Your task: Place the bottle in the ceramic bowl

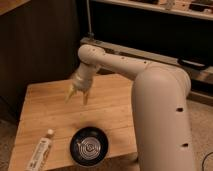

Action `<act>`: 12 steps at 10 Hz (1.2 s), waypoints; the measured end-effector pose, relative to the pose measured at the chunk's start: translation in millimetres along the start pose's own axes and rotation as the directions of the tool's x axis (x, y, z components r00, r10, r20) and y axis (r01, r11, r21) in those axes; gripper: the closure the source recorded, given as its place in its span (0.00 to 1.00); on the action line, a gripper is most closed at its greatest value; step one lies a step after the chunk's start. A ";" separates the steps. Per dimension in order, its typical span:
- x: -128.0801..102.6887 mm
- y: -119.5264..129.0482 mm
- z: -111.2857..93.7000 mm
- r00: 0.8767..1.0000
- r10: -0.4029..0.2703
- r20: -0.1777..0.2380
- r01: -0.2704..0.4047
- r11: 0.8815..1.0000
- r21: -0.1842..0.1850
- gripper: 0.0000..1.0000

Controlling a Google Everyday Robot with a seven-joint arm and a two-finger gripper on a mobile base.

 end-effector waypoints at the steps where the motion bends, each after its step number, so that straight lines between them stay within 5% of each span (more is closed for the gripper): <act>1: -3.7 1.7 4.8 1.000 -0.024 -0.007 0.023 1.000 -0.015 0.35; 5: -9.3 18.2 32.0 0.996 -0.040 -0.077 0.039 0.999 -0.023 0.35; 8: 14.5 50.0 58.4 0.987 0.056 -0.152 -0.054 0.998 0.015 0.35; 12: 66.5 80.5 78.1 0.965 0.237 -0.114 -0.238 0.971 0.003 0.35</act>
